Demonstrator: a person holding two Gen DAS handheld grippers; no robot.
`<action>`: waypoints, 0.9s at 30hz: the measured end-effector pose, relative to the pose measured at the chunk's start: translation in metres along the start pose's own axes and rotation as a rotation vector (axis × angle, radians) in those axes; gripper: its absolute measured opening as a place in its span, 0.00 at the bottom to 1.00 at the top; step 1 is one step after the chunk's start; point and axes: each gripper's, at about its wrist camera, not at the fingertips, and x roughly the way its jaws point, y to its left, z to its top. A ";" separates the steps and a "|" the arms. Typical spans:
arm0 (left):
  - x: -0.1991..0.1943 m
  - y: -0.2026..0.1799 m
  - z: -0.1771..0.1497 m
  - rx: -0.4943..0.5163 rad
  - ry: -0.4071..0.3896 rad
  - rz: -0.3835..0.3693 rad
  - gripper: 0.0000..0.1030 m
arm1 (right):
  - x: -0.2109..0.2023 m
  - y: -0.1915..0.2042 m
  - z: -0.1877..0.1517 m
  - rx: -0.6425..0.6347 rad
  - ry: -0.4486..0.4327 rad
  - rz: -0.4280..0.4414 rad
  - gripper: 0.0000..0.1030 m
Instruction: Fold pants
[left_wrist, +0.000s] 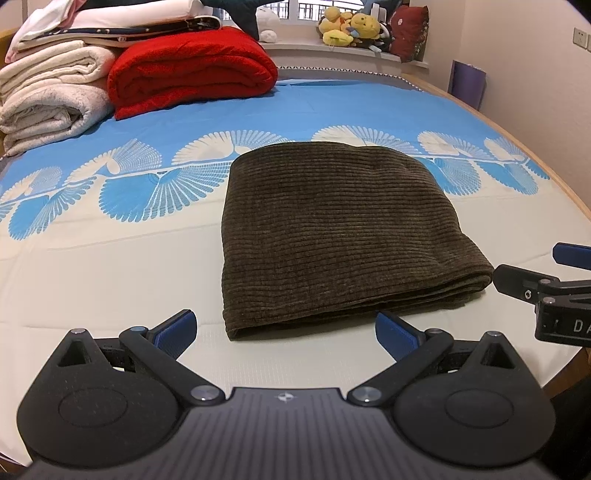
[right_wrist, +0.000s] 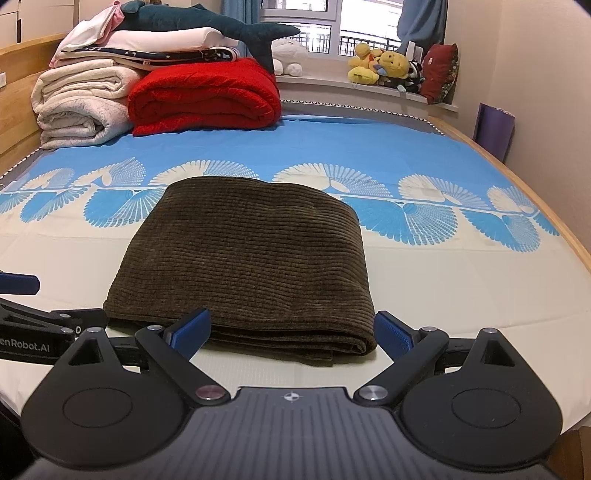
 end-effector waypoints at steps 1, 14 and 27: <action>0.000 0.000 0.000 0.000 0.000 0.000 1.00 | 0.000 0.000 0.000 0.000 0.002 0.000 0.92; 0.000 0.001 0.001 -0.001 0.002 -0.001 1.00 | 0.003 0.002 0.000 -0.003 0.013 0.003 0.92; 0.002 -0.001 0.002 -0.001 0.003 -0.009 1.00 | 0.004 0.002 0.001 -0.007 0.004 0.004 0.92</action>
